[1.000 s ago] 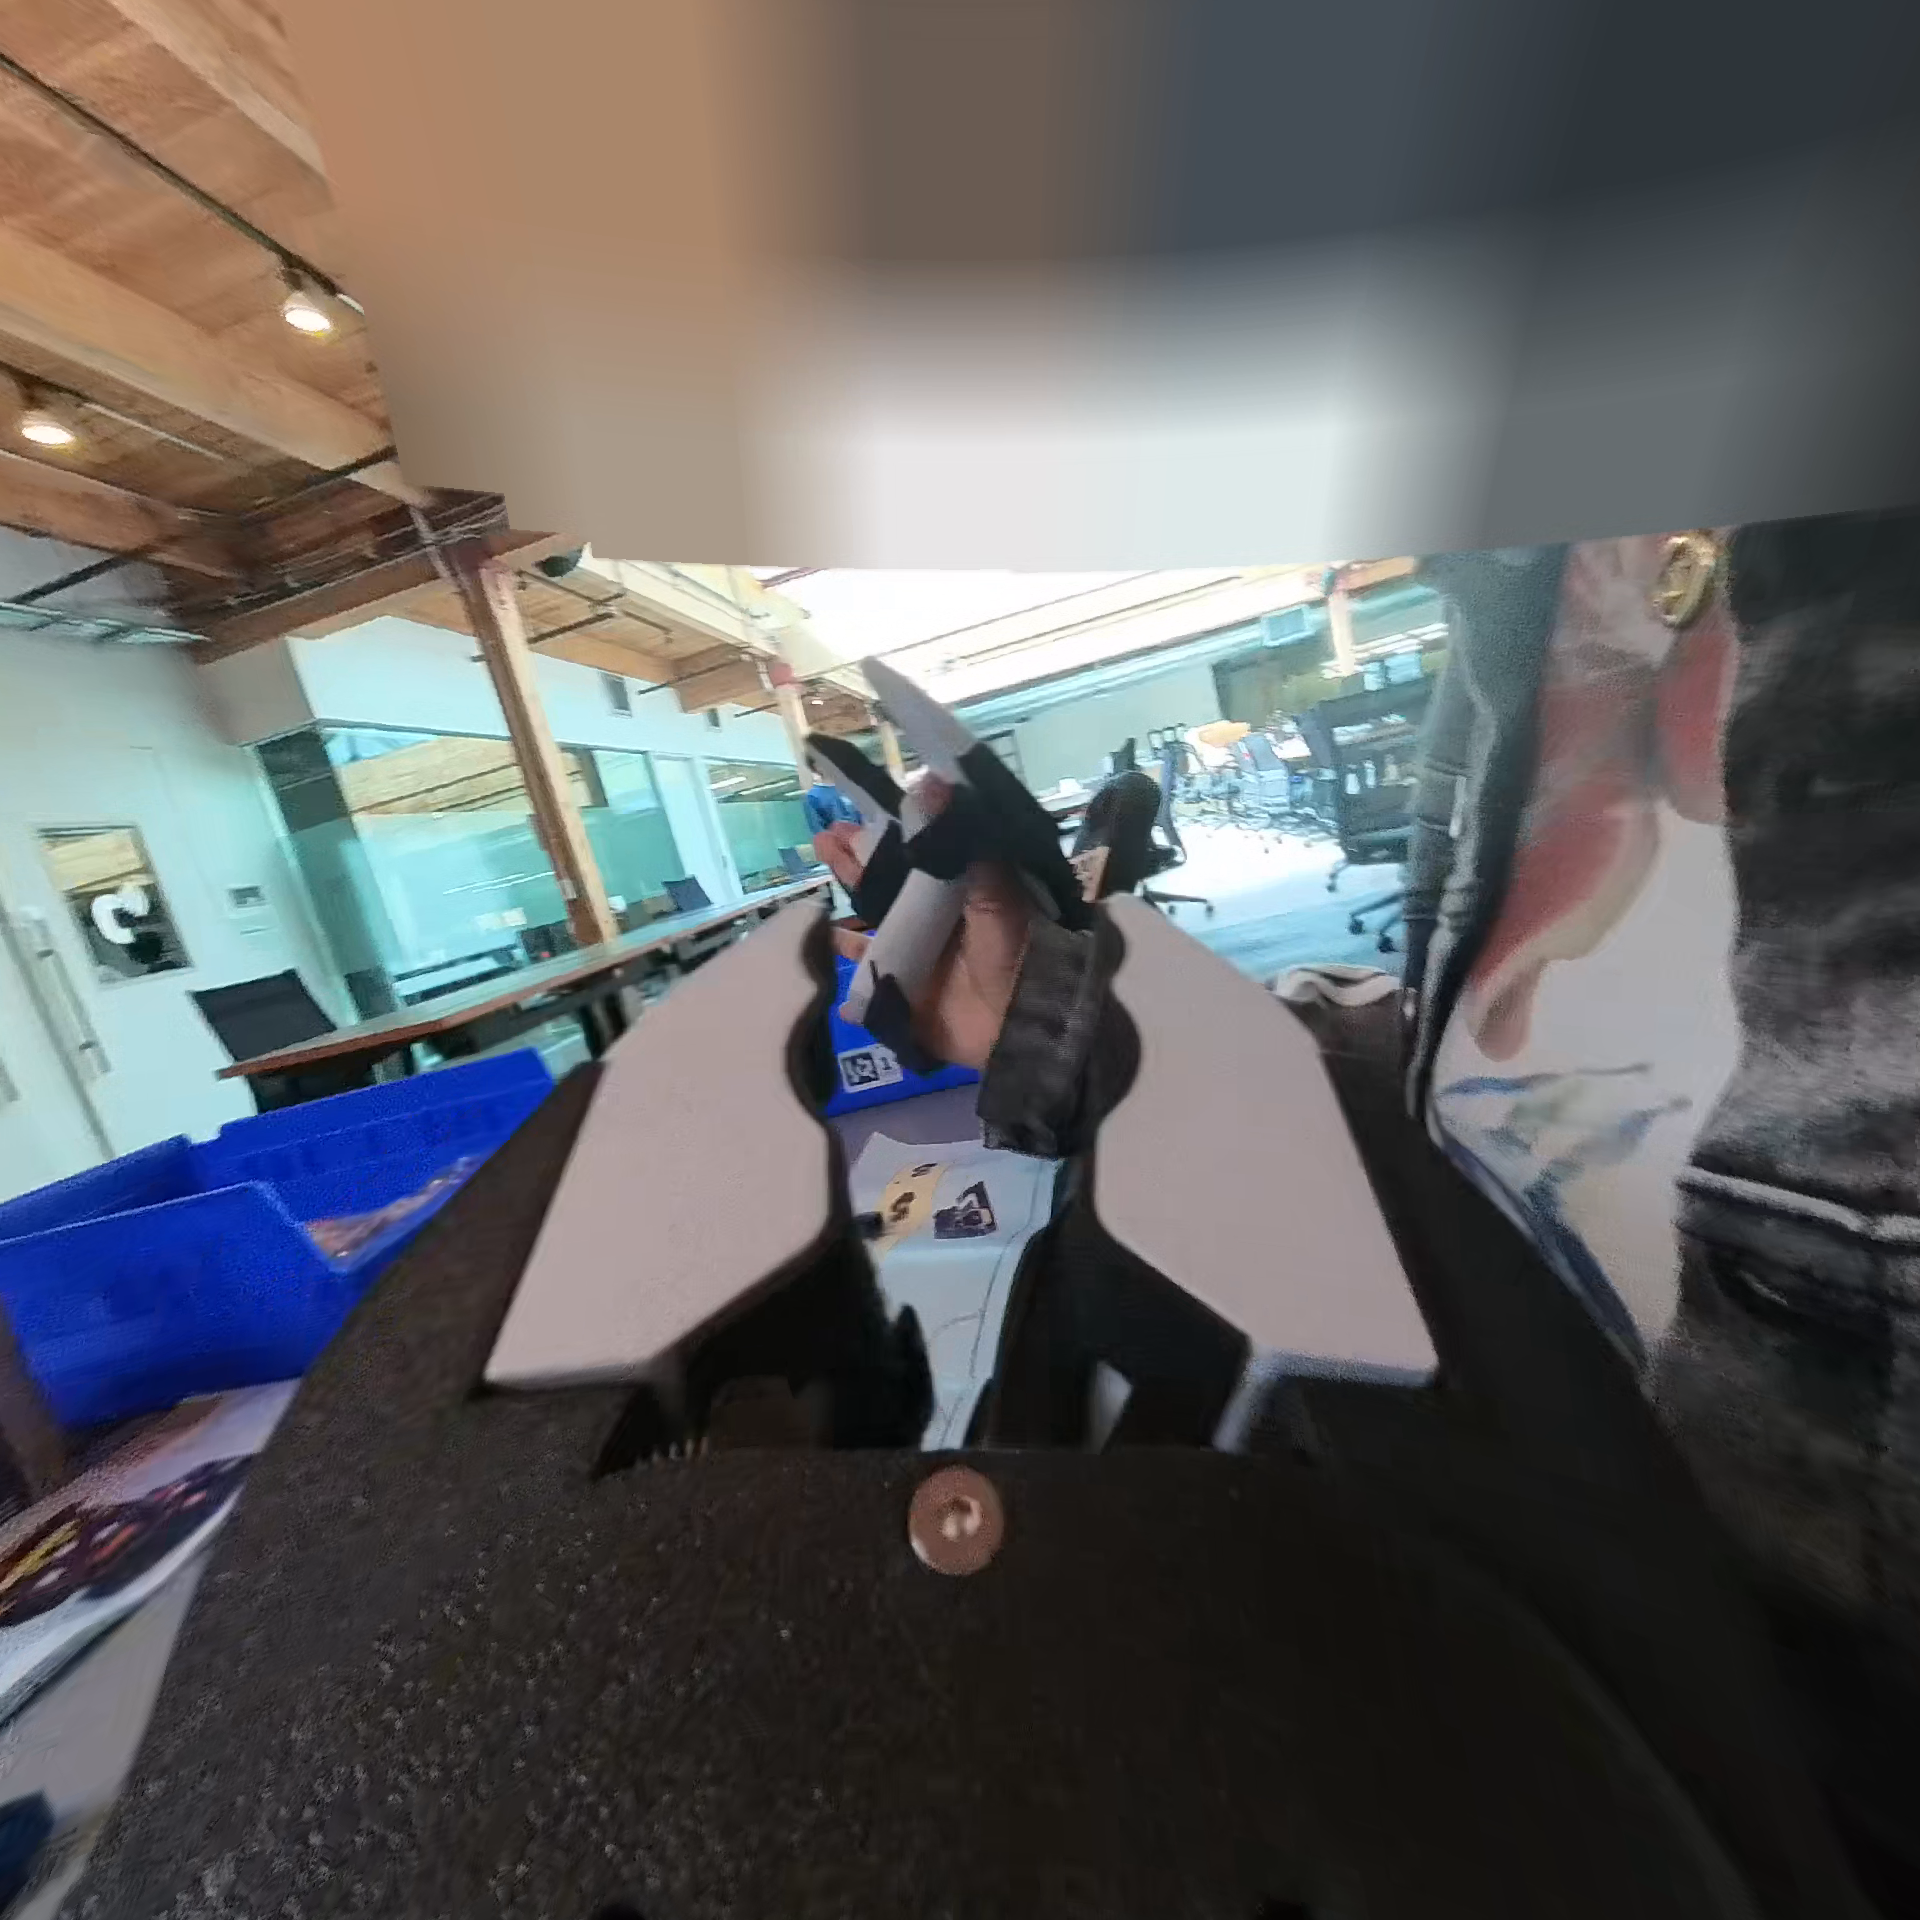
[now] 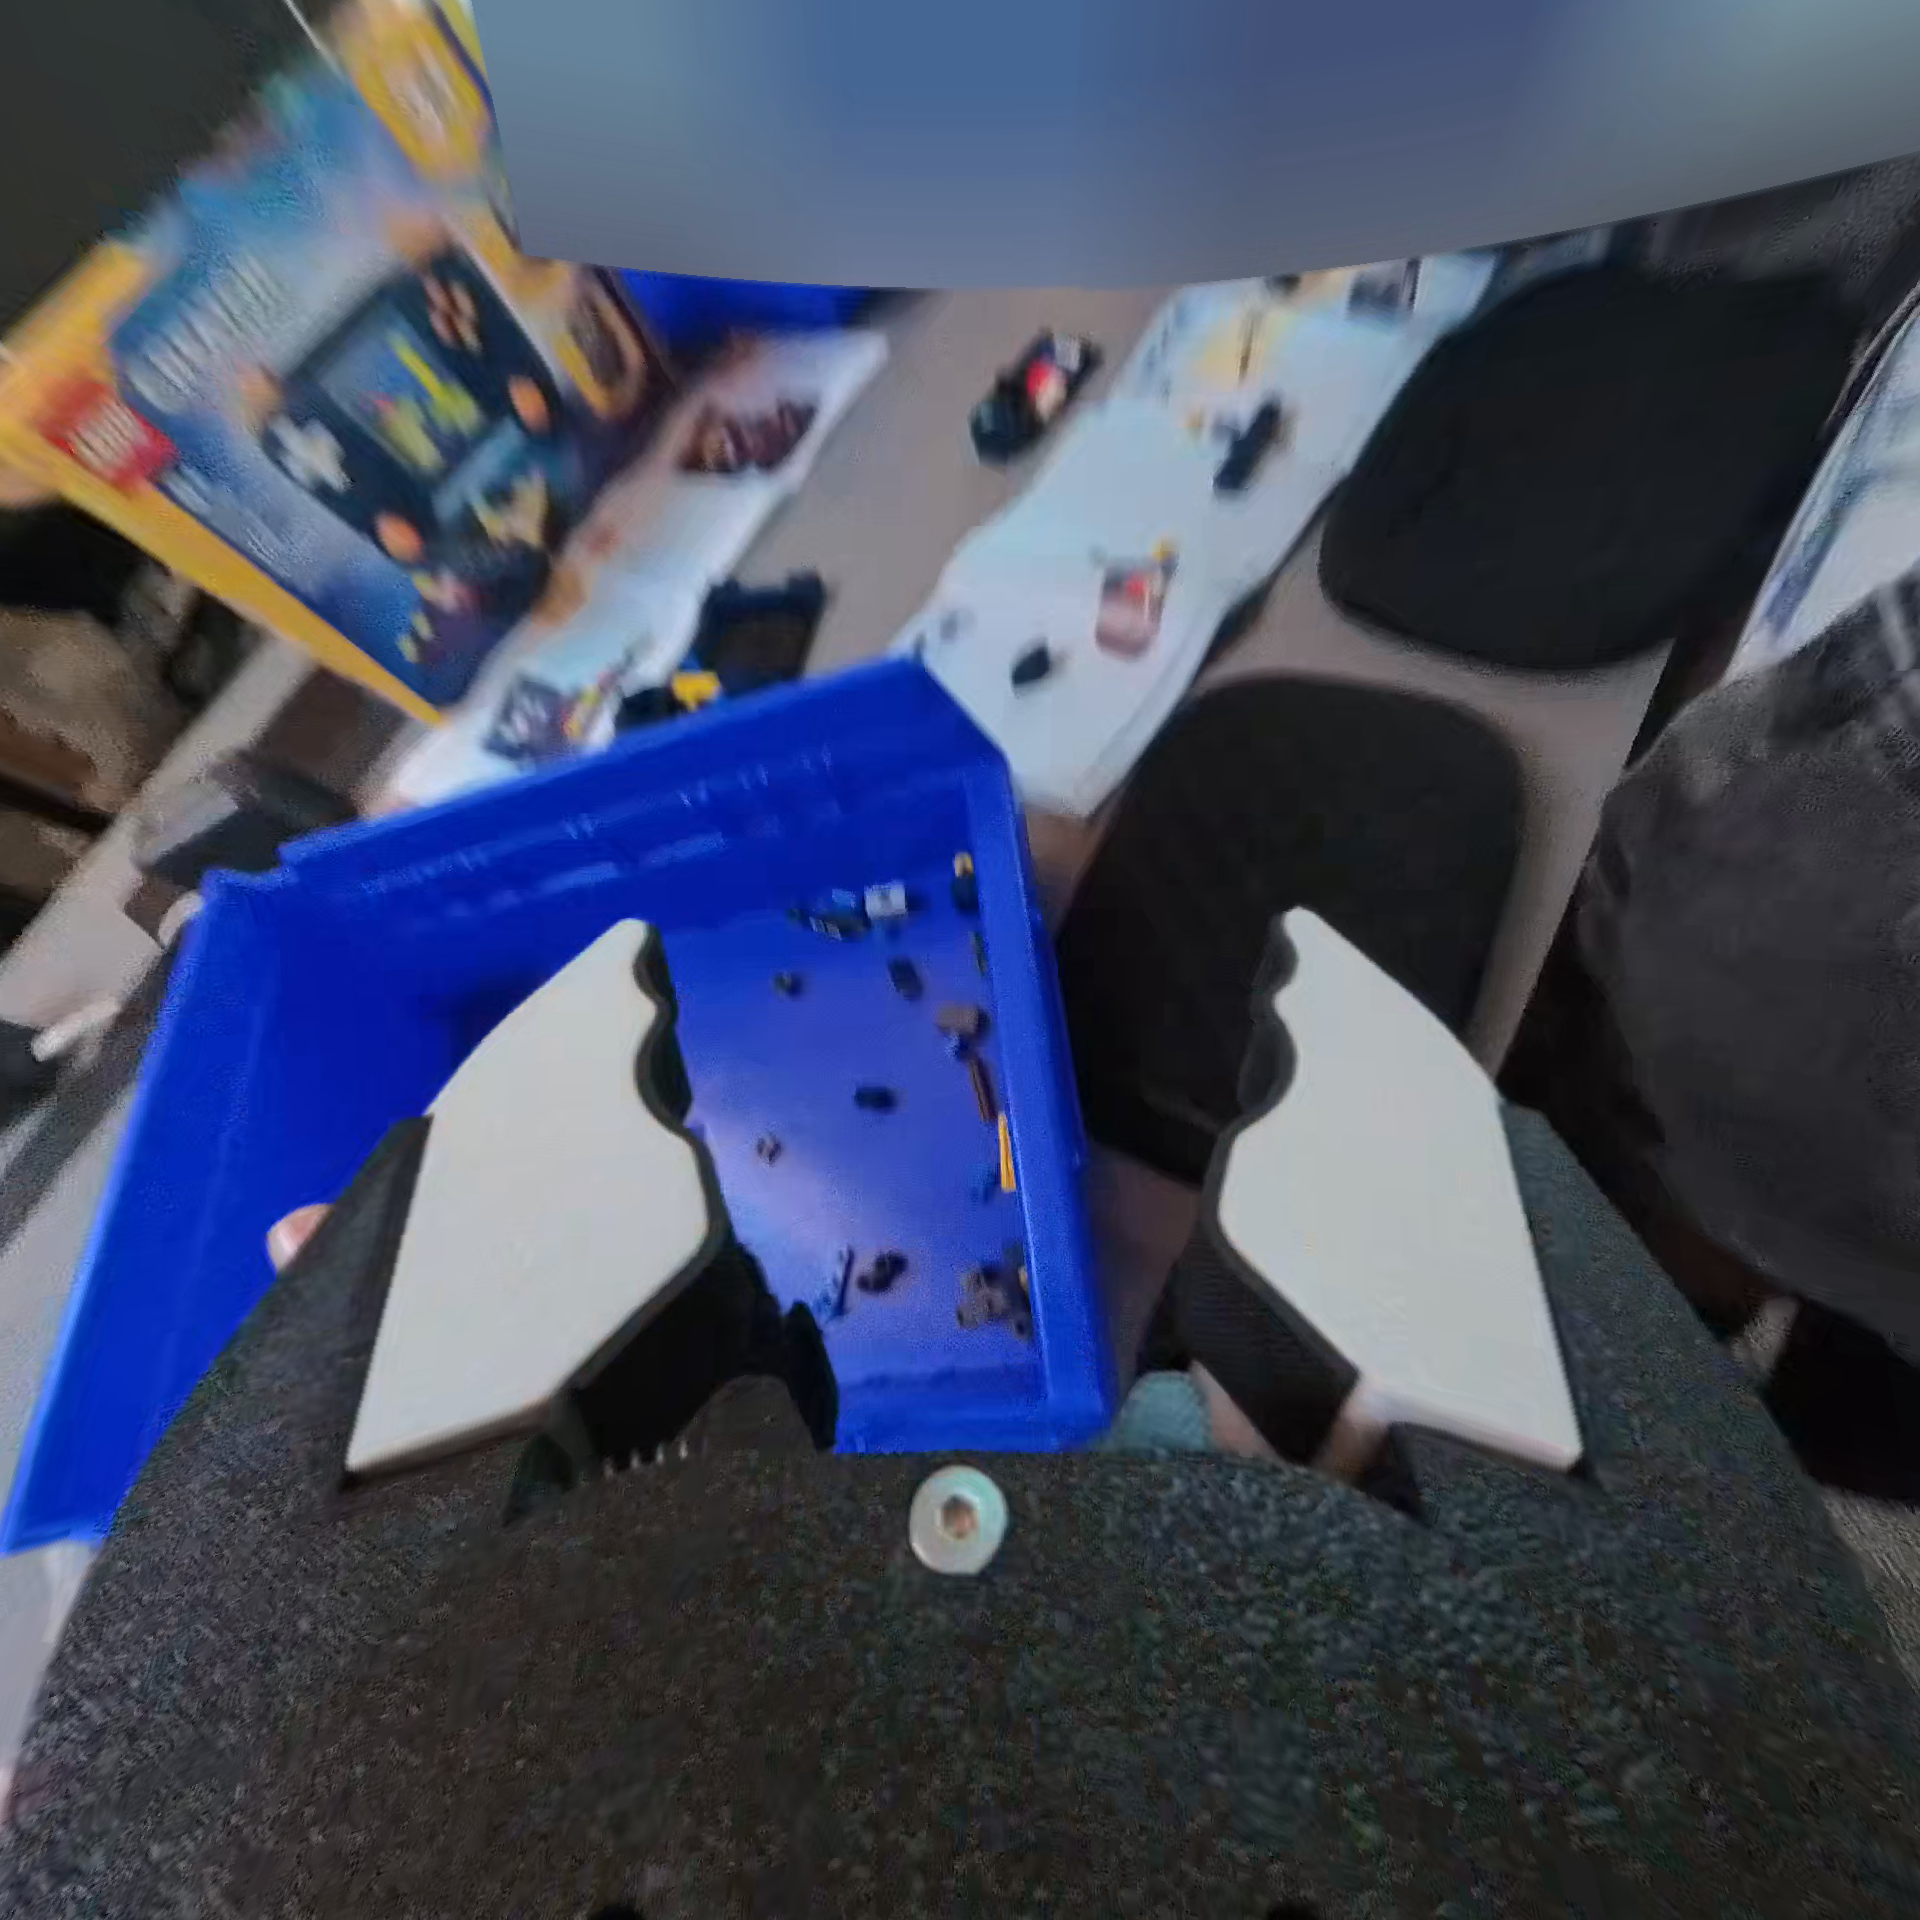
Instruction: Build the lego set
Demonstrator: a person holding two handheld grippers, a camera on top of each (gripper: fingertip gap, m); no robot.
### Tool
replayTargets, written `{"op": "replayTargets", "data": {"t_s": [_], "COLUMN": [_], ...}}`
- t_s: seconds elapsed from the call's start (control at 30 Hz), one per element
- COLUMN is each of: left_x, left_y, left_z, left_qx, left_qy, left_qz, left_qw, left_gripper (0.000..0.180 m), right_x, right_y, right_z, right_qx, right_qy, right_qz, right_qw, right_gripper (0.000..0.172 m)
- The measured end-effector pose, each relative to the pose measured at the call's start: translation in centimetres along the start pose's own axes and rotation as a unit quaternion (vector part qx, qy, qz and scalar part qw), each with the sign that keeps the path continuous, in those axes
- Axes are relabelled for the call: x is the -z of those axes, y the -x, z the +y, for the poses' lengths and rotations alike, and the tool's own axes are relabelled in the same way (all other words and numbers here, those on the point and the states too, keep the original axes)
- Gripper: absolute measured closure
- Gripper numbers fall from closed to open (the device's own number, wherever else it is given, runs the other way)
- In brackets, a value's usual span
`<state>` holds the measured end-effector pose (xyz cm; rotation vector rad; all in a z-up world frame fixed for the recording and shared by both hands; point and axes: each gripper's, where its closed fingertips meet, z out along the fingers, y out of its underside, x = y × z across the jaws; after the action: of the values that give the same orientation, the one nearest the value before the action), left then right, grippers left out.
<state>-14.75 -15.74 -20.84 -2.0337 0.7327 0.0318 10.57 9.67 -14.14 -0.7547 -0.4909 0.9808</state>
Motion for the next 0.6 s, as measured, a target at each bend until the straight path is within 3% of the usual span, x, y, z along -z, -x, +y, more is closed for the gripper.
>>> {"op": "replayTargets", "data": {"t_s": [0.07, 0.13, 0.2, 0.23, 0.43, 0.53, 0.6], "left_x": [-1.8, -2.5, -3.0, -3.4, -3.4, -3.4, -3.4], "left_y": [-0.7, -1.0, -1.4, -2.3, -3.1, -3.7, -3.3], "left_z": [4.8, 8.7, 10.6, 10.9, 10.7, 10.3, 7.7], "left_qx": [-0.044, -0.116, -0.135, -0.13, -0.156, -0.16, -0.139], "left_qy": [0.142, 0.259, 0.31, 0.311, 0.328, 0.308, 0.227], "left_qz": [-0.001, -0.01, -0.006, 0.017, -0.001, 0.014, 0.005], "left_qw": [0.989, 0.959, 0.941, 0.941, 0.932, 0.938, 0.964], "left_gripper": [0.094, 0.114, 0.139, 0.157, 0.155, 0.144, 0.131], "right_x": [0.0, -0.1, -0.1, -0.1, 0.1, 0.2, 0.2], "right_y": [0.0, 0.2, 0.3, 0.2, -0.8, -1.0, -1.0], "right_z": [0.5, 1.1, 1.6, 1.9, 3.2, 3.8, 4.1], "right_qx": [-0.001, 0.007, 0.01, 0.009, 0.007, 0.006, 0.002], "right_qy": [0.008, 0.017, 0.027, 0.032, 0.056, 0.067, 0.072], "right_qz": [-0.003, -0.006, -0.01, -0.01, 0.004, 0.005, 0.003], "right_qw": [1.0, 1.0, 1.0, 0.999, 0.998, 0.998, 0.997], "right_gripper": [0.077, 0.077, 0.078, 0.078, 0.079, 0.08, 0.08]}}
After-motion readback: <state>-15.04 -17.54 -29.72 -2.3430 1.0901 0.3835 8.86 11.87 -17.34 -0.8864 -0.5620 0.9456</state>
